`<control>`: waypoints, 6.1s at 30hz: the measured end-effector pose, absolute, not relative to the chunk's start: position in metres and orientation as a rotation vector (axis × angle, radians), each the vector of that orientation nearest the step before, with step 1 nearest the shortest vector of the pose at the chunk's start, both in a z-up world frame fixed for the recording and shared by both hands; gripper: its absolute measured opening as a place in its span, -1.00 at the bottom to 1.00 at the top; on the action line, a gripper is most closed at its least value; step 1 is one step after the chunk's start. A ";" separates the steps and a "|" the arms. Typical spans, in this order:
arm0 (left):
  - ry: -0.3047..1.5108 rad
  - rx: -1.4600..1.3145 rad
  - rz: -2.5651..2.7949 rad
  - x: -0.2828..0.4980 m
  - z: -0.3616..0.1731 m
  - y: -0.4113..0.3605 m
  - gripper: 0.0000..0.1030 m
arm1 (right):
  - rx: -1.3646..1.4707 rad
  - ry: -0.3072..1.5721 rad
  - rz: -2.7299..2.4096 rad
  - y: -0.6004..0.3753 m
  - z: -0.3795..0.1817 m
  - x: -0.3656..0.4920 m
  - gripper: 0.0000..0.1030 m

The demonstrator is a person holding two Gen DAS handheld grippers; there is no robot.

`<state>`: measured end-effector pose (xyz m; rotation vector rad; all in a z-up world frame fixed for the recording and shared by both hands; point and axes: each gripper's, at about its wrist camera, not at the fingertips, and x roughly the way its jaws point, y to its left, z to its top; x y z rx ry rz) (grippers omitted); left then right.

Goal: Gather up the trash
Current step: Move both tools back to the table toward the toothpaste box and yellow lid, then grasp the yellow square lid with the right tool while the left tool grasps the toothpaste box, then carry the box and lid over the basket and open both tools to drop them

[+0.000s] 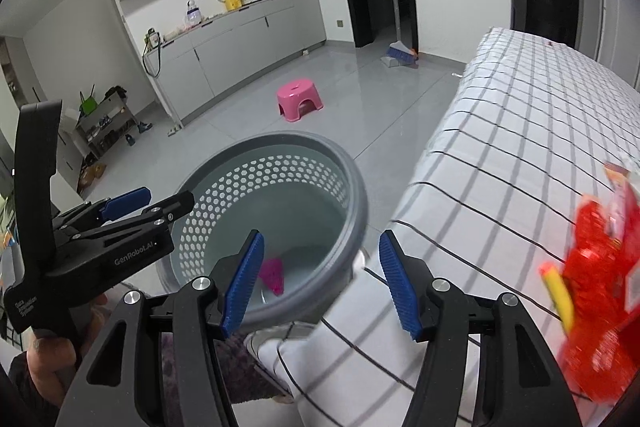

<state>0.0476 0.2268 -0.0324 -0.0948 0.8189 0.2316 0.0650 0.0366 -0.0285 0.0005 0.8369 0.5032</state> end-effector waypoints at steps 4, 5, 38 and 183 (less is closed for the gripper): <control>0.801 -0.074 0.211 0.043 -0.020 0.207 0.20 | 0.017 0.805 0.478 0.011 -0.020 0.050 0.19; 0.795 -0.067 0.207 0.042 -0.018 0.202 0.24 | 0.016 0.800 0.470 0.005 -0.019 0.046 0.19; 0.797 0.065 -0.173 0.044 -0.008 -0.003 0.31 | 0.197 0.769 0.103 -0.211 -0.006 -0.056 0.22; 0.817 0.000 0.028 0.070 0.016 0.143 0.00 | 0.077 0.826 0.359 -0.041 -0.003 0.078 0.29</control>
